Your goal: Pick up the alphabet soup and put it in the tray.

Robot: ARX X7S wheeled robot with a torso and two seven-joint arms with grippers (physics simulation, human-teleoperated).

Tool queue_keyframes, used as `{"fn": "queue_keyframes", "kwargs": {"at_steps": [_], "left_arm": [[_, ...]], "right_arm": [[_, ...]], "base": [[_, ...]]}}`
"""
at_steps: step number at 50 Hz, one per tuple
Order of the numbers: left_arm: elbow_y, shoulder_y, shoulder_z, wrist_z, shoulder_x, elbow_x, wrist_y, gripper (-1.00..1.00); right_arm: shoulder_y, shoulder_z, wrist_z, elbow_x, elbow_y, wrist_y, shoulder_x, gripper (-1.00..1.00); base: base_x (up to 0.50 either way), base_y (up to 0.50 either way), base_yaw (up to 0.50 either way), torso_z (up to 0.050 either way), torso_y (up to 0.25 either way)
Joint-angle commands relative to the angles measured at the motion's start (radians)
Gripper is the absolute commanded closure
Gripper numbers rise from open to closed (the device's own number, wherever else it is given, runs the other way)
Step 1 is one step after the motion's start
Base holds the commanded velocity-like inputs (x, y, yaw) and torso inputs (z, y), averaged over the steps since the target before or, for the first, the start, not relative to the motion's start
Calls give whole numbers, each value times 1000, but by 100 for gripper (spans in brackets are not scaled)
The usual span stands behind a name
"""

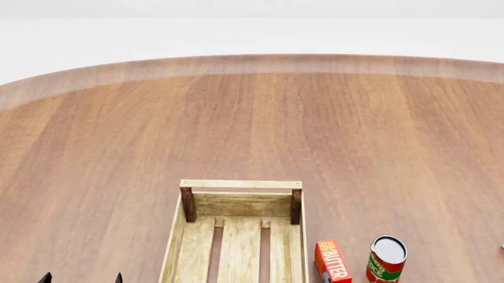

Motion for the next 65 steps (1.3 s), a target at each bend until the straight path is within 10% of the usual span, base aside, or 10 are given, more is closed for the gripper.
{"fn": "queue_keyframes", "kwargs": {"at_steps": [1, 32, 33, 65], "left_arm": [[0, -1, 4, -4, -3, -4, 0, -100], [-1, -4, 17, -14, -13, -12, 7, -100], [-1, -4, 18, -14, -13, -13, 7, -100], [6, -3, 29, -25, -22, -25, 7, -100]], "right_arm": [[23, -42, 9, -23, 50, -13, -1, -100], [14, -45, 36, -18, 26, 16, -17, -100], [15, -45, 35, -18, 28, 14, -16, 100], [-42, -29, -8, 69, -258, 31, -34, 100]], "base": [[0, 0, 0, 0, 0], [0, 0, 0, 0, 0], [0, 0, 0, 0, 0], [0, 0, 0, 0, 0]]}}
